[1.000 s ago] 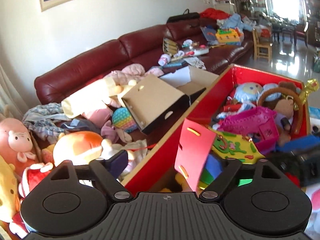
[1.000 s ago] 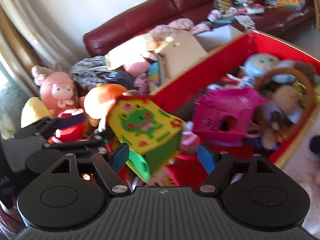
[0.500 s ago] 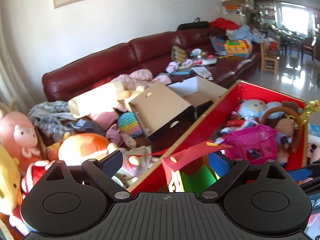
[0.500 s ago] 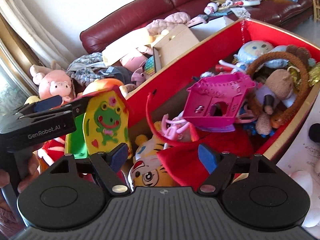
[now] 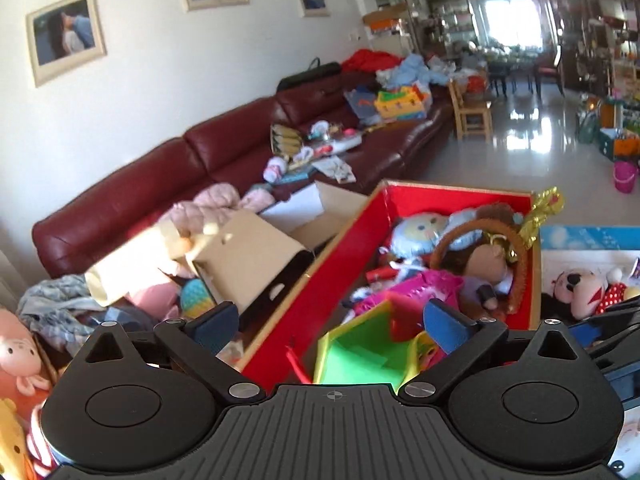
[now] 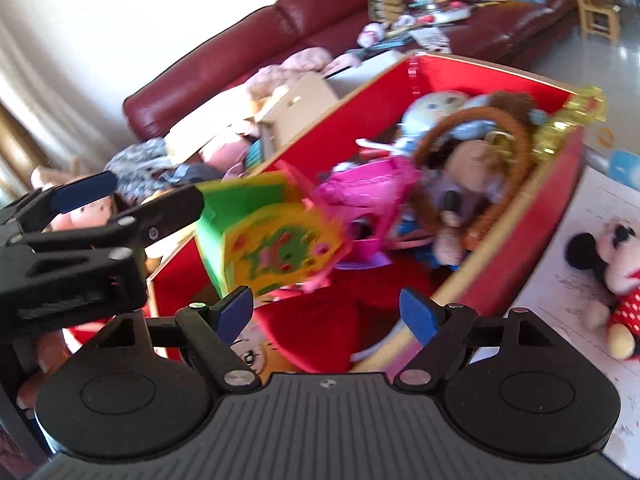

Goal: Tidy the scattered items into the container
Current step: 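Open both grippers to drop the frog foam toy into the red box, then move both tools back over the orange wheel-shaped toy on the table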

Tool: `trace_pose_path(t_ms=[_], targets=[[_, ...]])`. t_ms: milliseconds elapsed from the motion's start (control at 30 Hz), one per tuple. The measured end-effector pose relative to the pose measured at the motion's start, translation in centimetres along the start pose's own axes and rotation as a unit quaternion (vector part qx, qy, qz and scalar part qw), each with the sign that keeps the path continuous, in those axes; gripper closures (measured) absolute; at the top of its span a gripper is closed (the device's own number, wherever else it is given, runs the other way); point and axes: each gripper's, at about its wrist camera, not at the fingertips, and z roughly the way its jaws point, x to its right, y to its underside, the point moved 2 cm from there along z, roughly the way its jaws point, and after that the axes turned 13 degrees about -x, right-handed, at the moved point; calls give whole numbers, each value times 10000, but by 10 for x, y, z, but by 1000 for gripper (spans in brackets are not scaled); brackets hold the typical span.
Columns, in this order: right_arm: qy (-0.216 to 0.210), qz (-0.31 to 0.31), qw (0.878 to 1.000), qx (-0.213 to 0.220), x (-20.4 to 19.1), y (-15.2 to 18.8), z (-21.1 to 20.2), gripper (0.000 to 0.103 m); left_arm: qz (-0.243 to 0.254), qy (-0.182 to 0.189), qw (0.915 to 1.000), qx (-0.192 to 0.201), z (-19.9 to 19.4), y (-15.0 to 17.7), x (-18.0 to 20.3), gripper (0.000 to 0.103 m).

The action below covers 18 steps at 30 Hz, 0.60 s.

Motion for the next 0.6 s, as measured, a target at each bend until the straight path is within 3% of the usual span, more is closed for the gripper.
trace_pose_path(t_ms=[133,333,600], targets=[[75,112,9999,12,10,5,-3,19,-192,453,9988,58,-7,-2,5,0],[56,208,9997,89,18,9,-10,18,-256,260,9993,125,-13,-10,5,0],[23,382,9992,118,37,23,-22,16,81,578,9983,41,-4,-7,50,0]])
